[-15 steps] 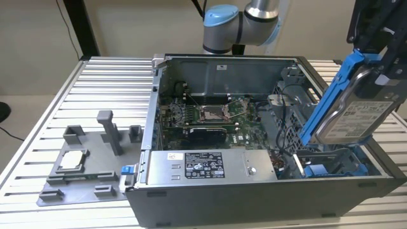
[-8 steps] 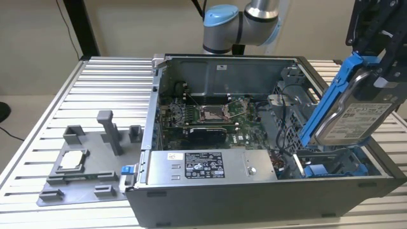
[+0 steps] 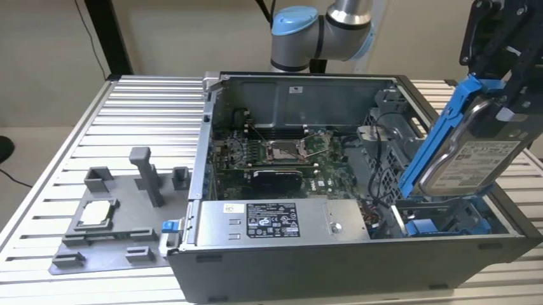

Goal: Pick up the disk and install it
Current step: 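Insert the disk into the insertion slot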

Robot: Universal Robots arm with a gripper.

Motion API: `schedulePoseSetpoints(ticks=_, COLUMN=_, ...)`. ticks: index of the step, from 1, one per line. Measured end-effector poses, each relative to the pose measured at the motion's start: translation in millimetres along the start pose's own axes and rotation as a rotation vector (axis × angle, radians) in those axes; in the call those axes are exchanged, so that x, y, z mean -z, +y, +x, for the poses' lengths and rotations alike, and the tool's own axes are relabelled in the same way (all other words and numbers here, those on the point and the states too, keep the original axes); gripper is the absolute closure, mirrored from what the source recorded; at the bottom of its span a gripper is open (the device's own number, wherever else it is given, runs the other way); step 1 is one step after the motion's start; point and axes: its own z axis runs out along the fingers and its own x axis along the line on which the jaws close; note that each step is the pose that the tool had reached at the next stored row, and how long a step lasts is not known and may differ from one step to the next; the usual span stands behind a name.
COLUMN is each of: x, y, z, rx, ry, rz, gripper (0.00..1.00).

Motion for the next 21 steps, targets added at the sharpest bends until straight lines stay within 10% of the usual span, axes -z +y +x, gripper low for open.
schedulePoseSetpoints(ticks=12, x=-14.3, y=-8.9, z=0.4, rx=0.000, ry=-0.0017, rz=0.0001, gripper=1.00)
schedulePoseSetpoints(ticks=21, x=-22.1, y=-17.2, z=1.0, rx=0.001, ry=-0.0174, rz=0.0013, gripper=1.00)
